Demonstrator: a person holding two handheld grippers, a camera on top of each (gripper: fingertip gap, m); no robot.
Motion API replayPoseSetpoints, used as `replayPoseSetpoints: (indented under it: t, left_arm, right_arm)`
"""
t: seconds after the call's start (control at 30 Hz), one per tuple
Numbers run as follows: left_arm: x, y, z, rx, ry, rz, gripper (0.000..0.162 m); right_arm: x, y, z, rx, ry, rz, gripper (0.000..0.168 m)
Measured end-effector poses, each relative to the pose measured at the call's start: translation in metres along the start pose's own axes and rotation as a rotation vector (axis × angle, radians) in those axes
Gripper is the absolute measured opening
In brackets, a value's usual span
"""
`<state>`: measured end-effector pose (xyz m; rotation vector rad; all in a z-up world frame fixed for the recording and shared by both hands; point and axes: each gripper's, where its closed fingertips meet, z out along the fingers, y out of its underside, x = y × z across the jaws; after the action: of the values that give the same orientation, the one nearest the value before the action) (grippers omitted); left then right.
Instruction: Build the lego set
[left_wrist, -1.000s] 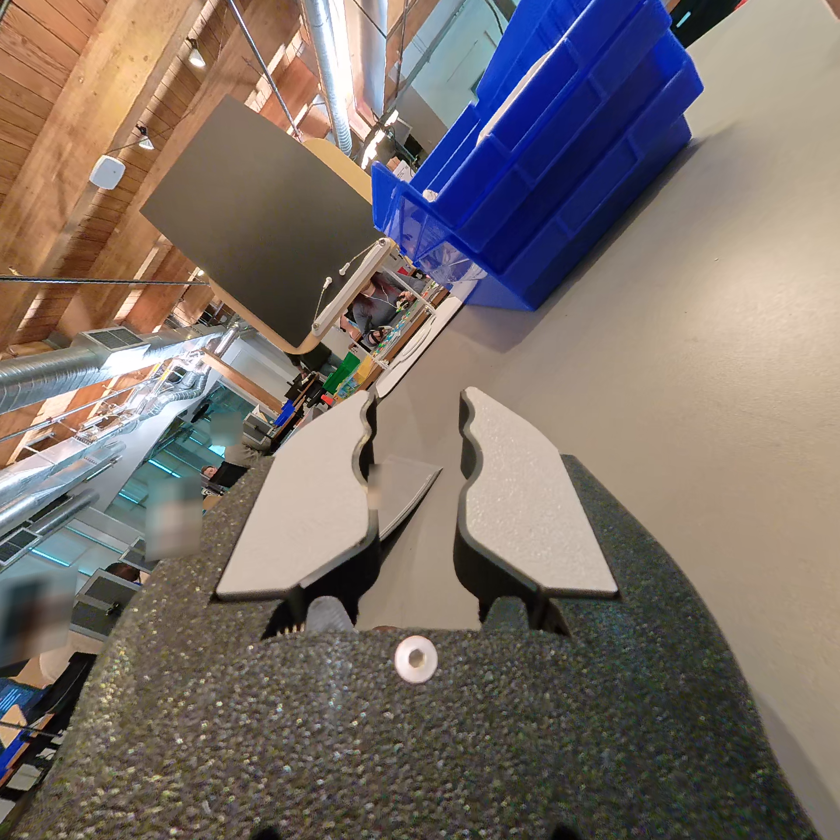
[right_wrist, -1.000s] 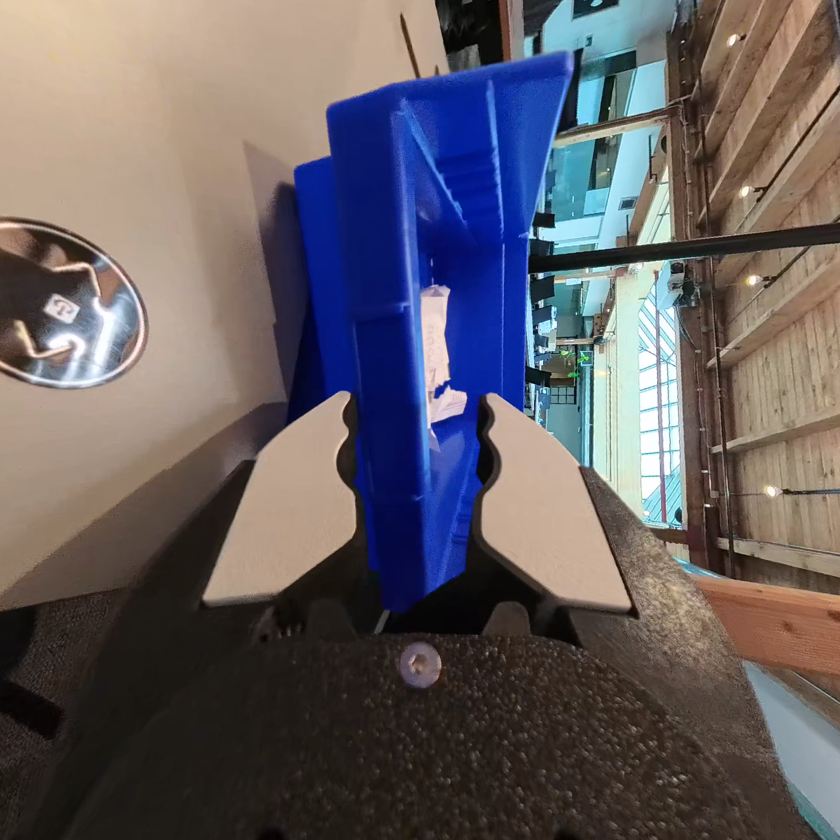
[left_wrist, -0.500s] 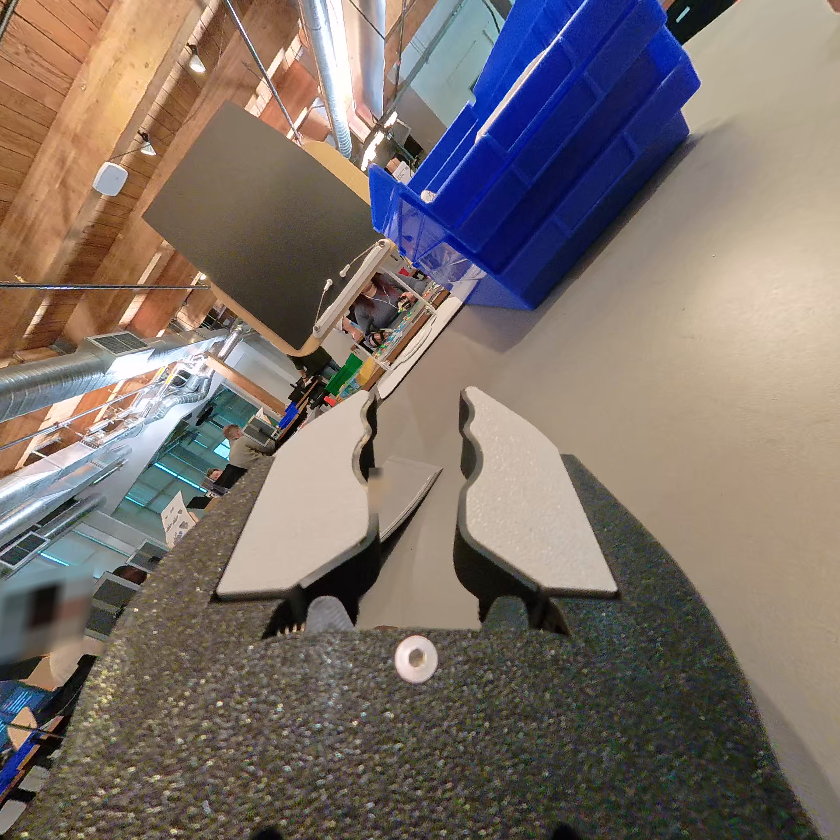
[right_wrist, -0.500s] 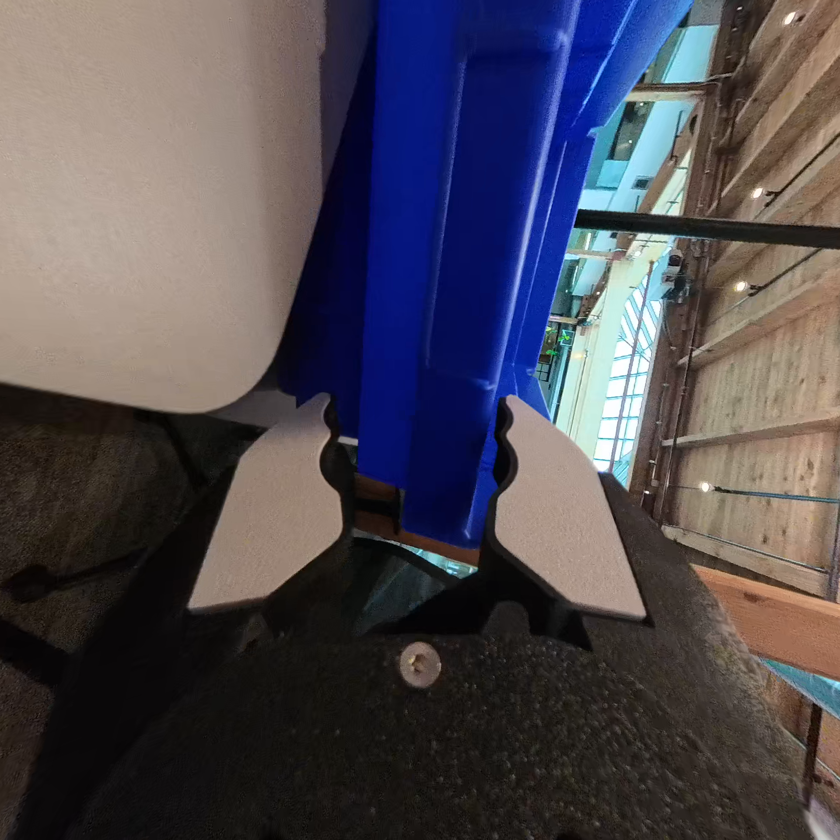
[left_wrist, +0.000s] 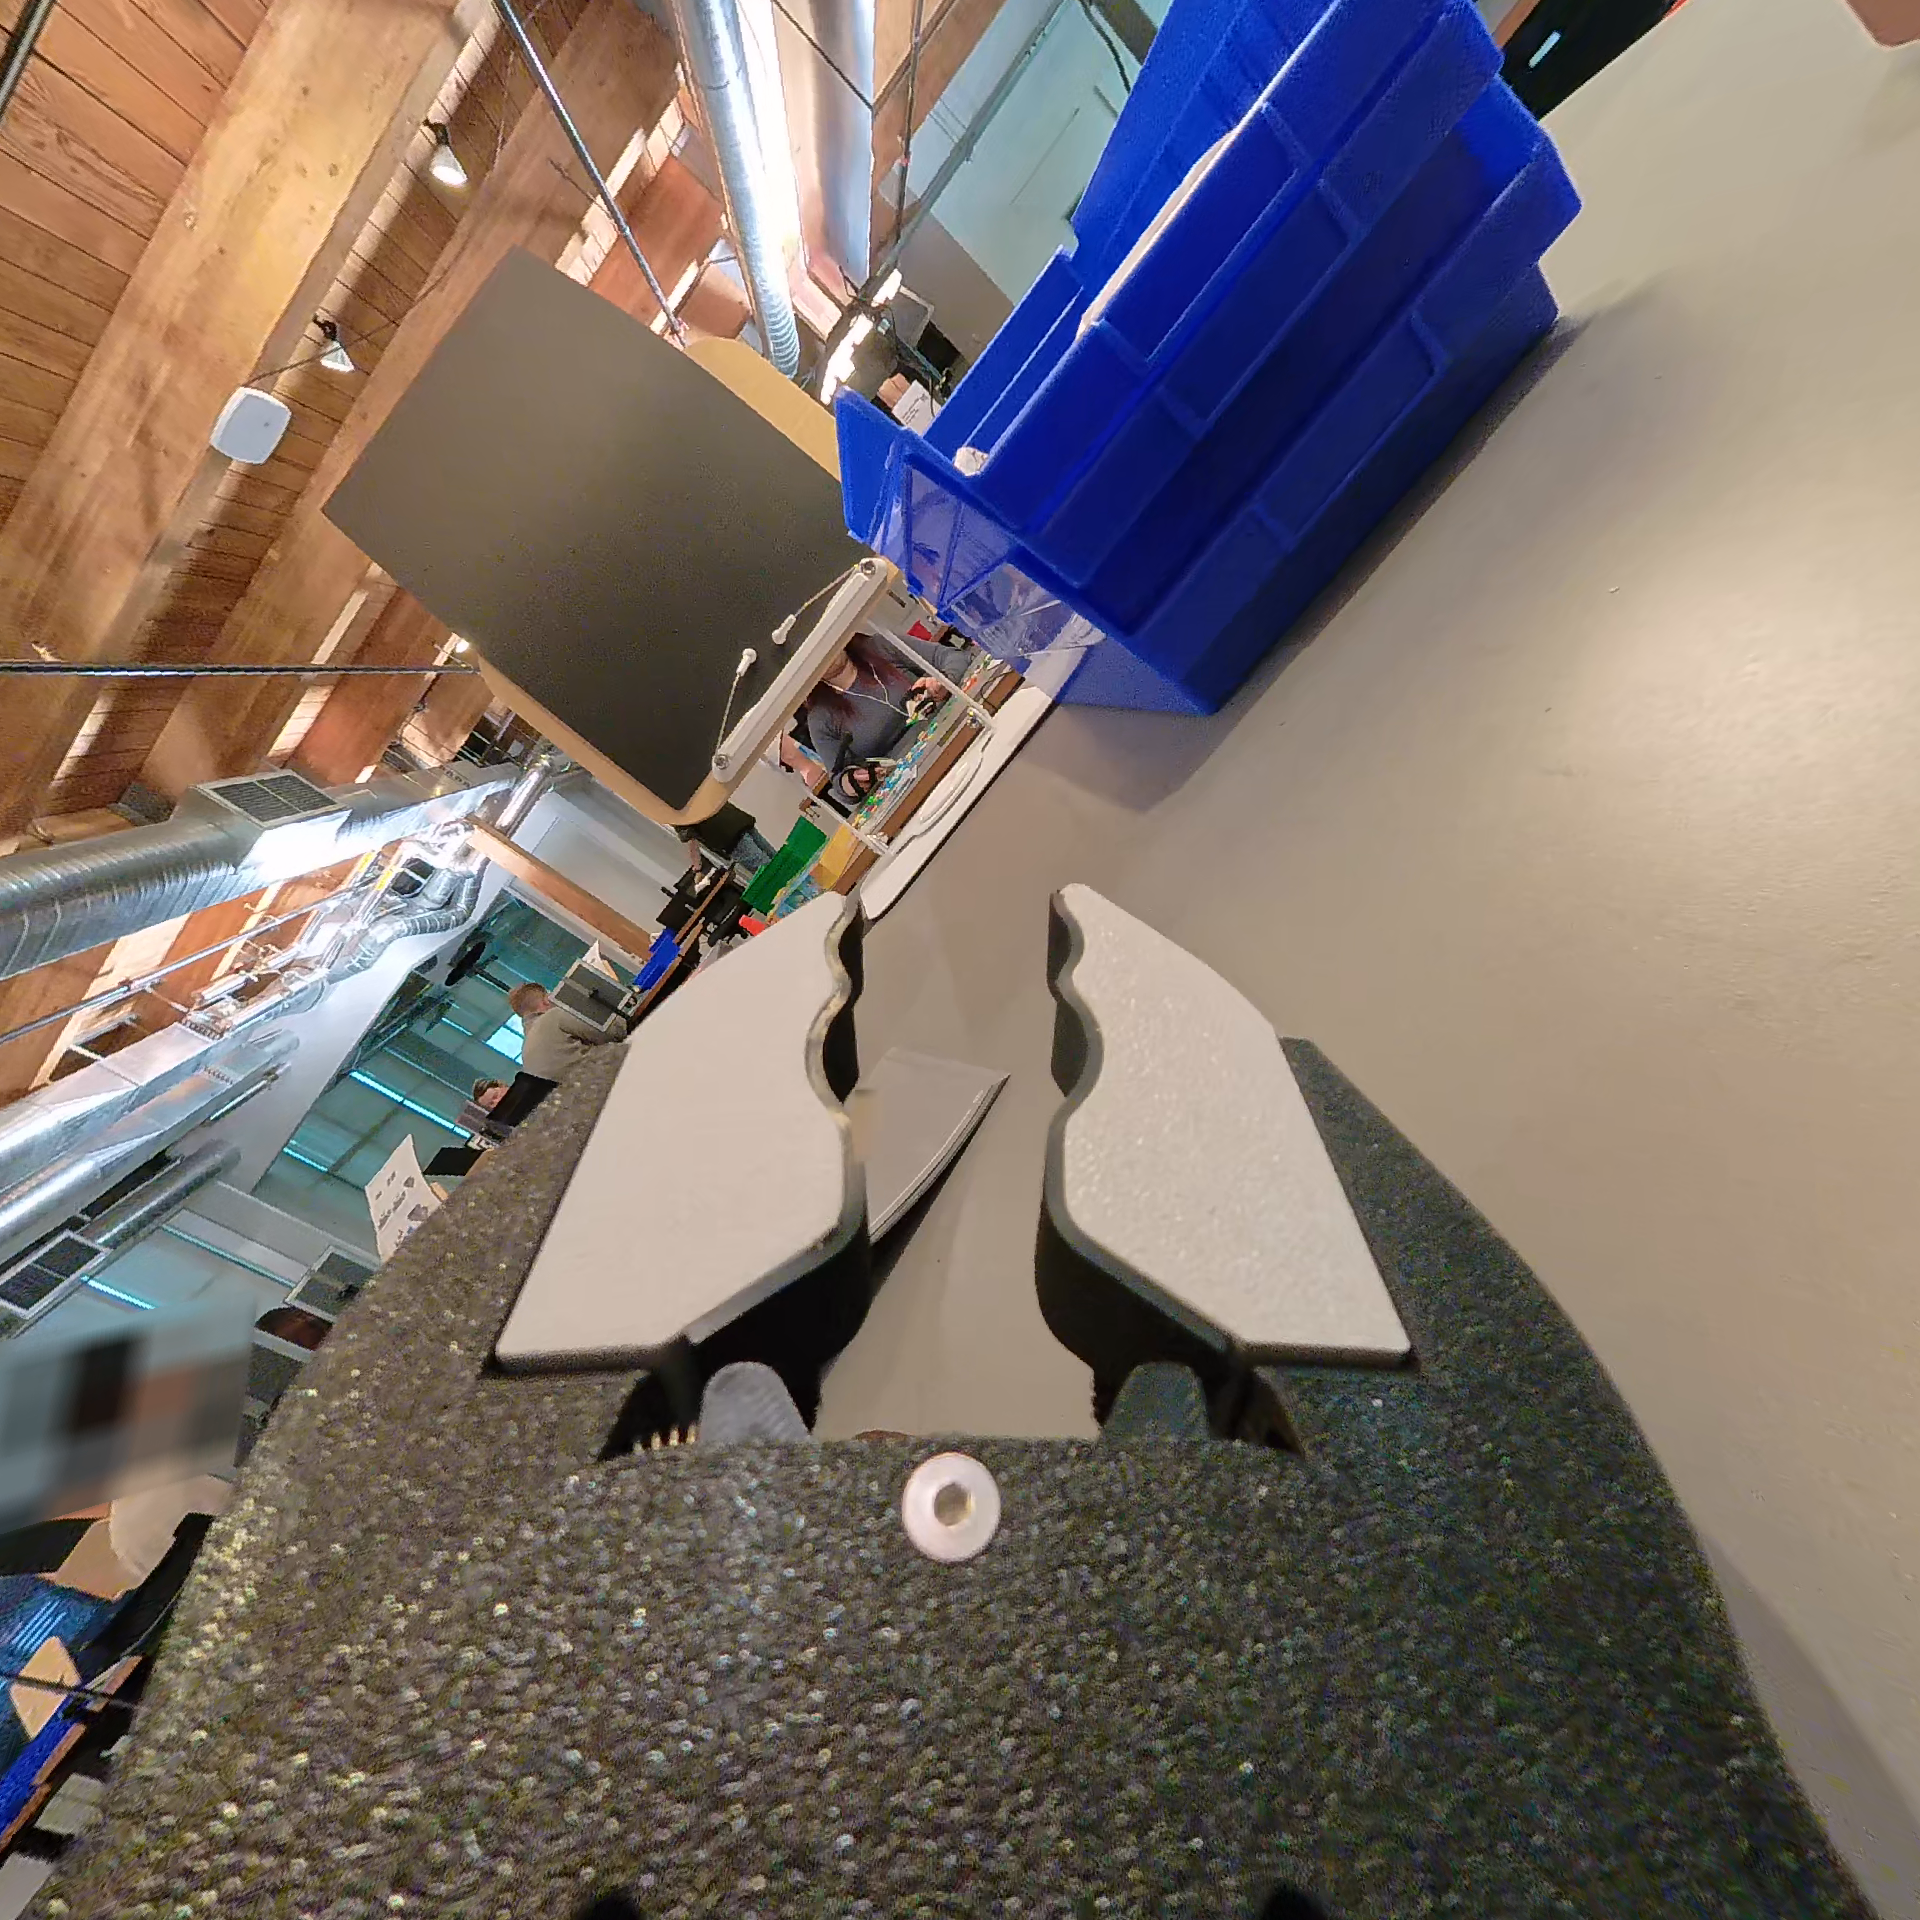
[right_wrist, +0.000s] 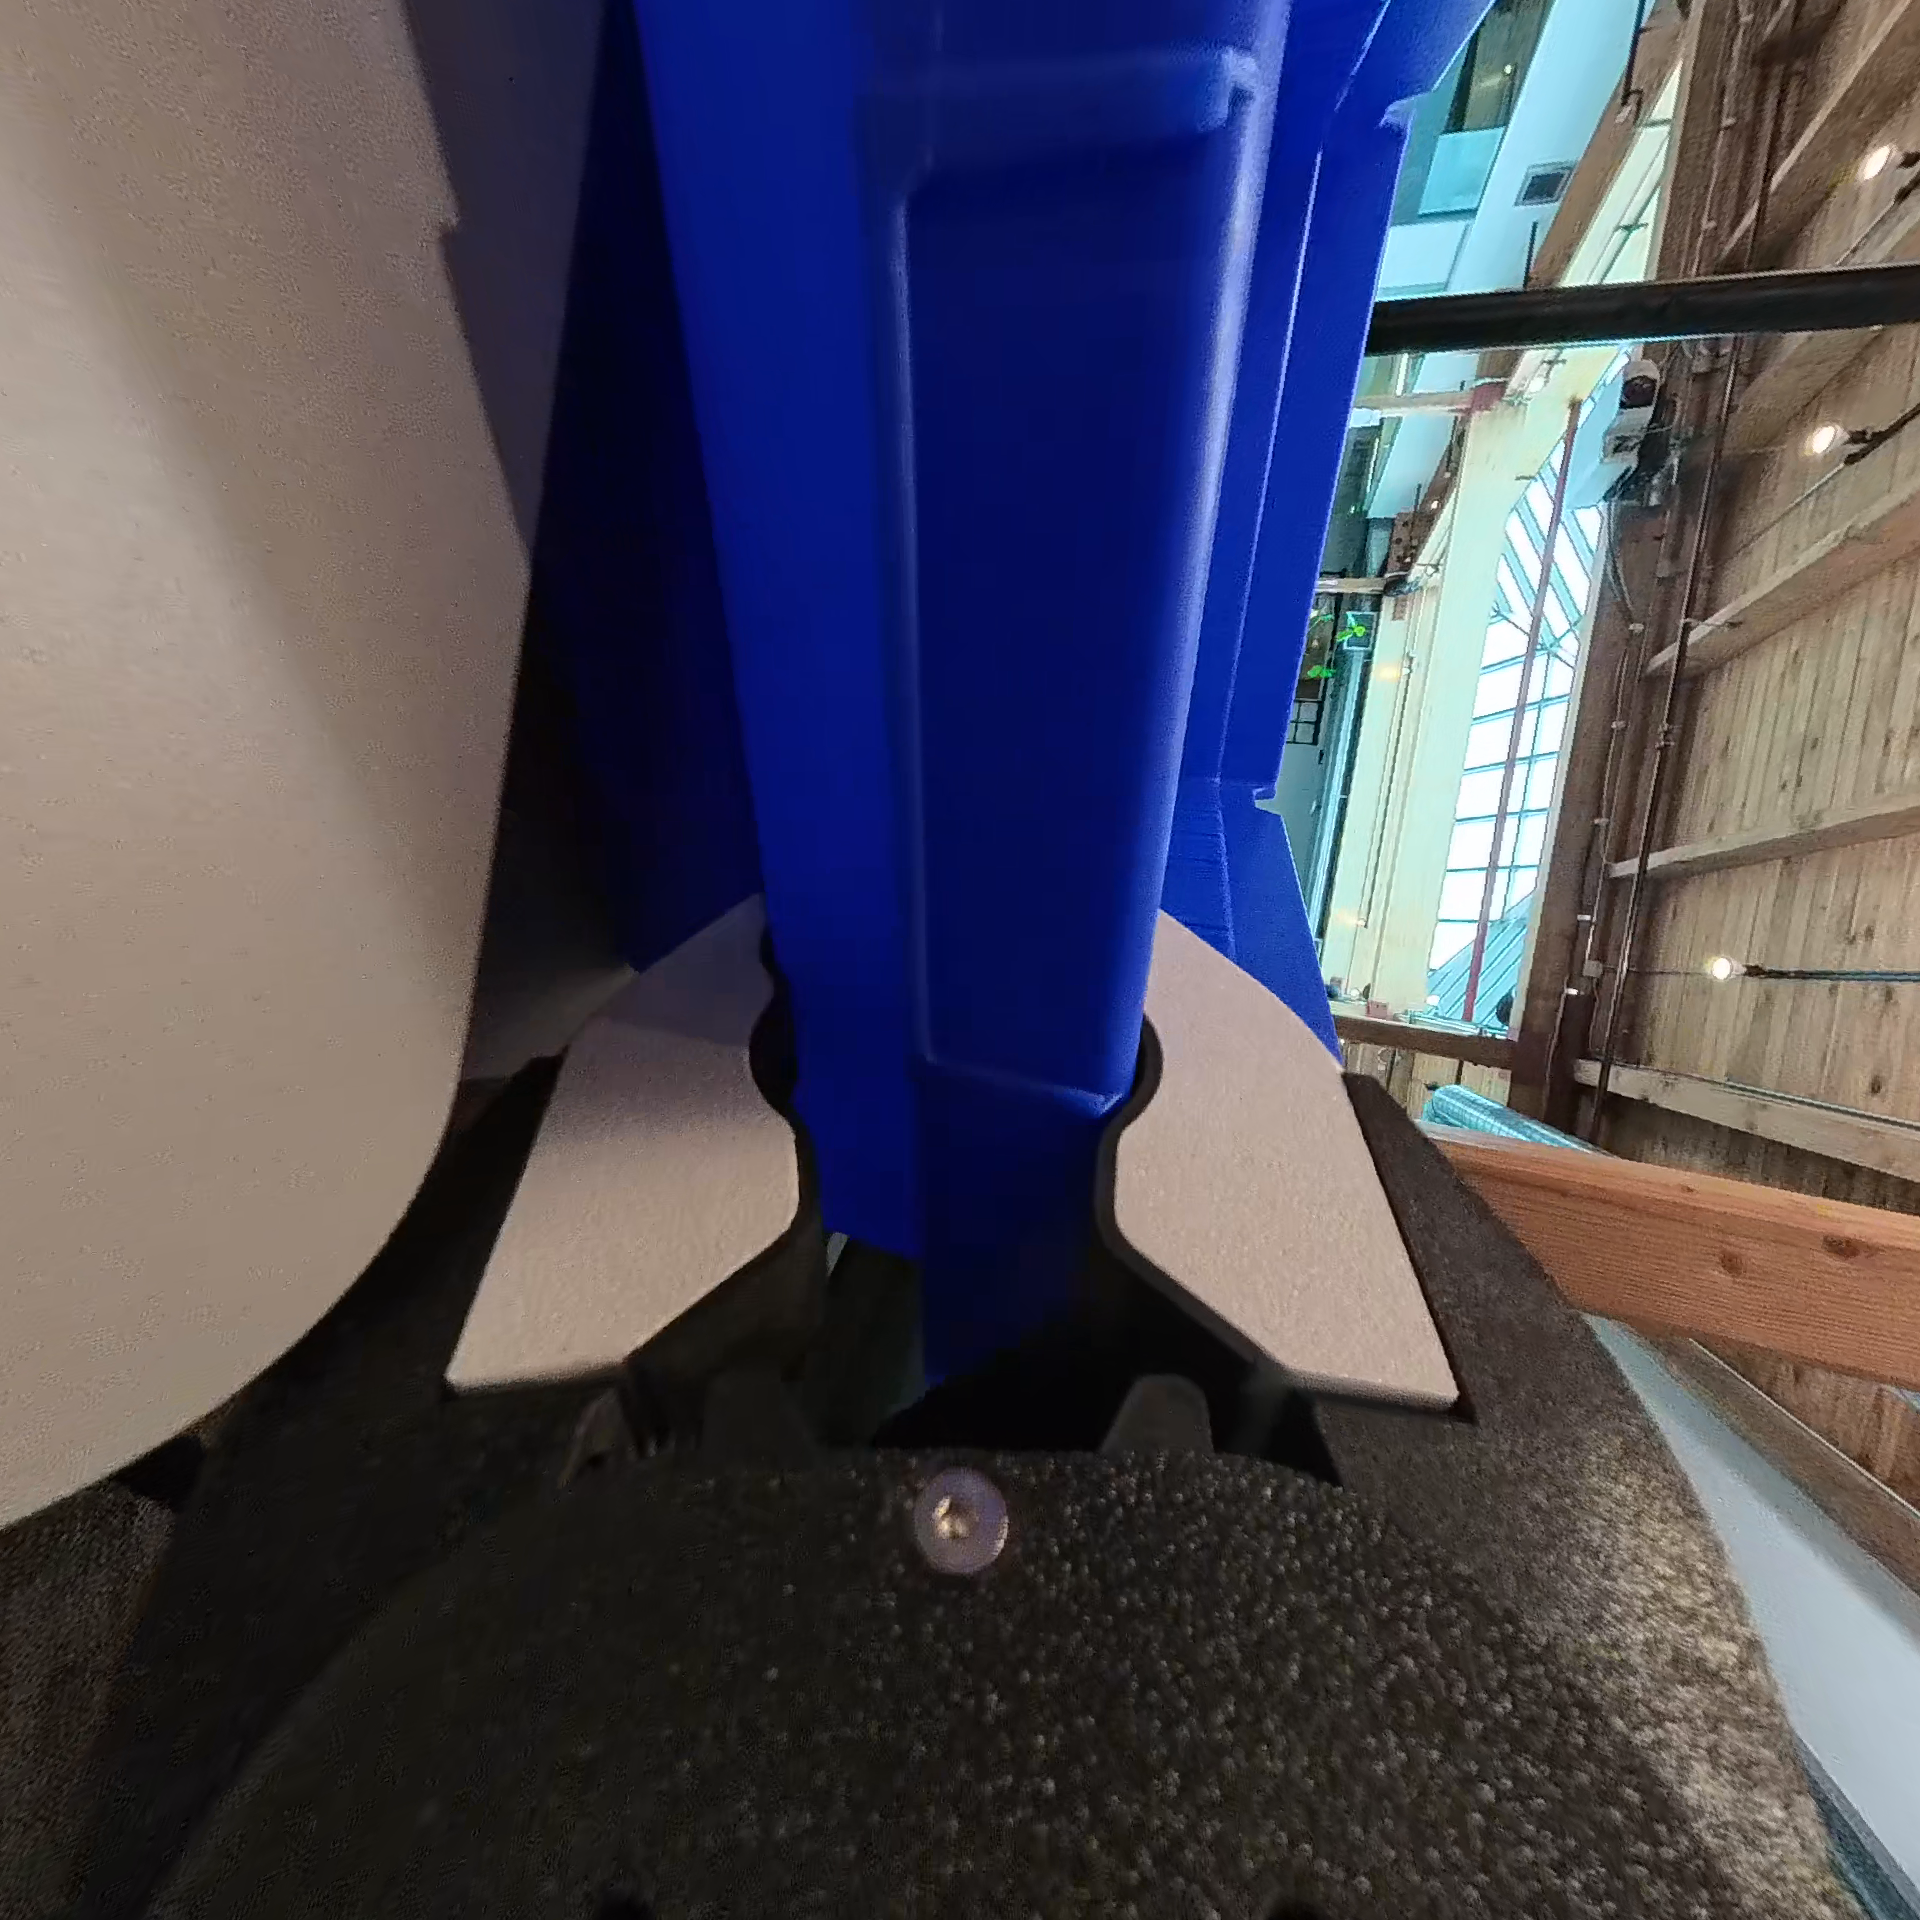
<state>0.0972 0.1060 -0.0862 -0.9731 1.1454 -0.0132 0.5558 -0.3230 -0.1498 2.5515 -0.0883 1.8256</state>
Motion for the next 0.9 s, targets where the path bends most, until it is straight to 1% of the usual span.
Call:
replayPoseSetpoints:
  t: [0.37,0.47,0.67,0.8,0.9]
  left_arm:
    - [0.000,0.001,0.000,-0.006,-0.003,0.007,0.034]
    - [0.000,0.001,0.000,-0.004,-0.003,0.007,0.033]
    - [0.001,0.000,0.000,-0.001,-0.001,0.008,0.033]
    - [0.001,0.000,0.000,0.000,0.000,0.008,0.033]
    - [0.001,0.000,0.000,0.002,0.000,0.009,0.033]
  right_arm:
    - [0.003,-0.004,-0.009,0.105,0.027,0.079,0.060]
    - [0.005,-0.003,-0.011,0.122,0.013,0.081,0.059]
    - [0.015,-0.001,-0.017,0.142,-0.099,0.035,0.058]
    - [0.023,0.000,-0.021,0.154,-0.176,0.052,0.058]
    - [0.027,-0.001,-0.022,0.153,-0.196,0.064,0.058]
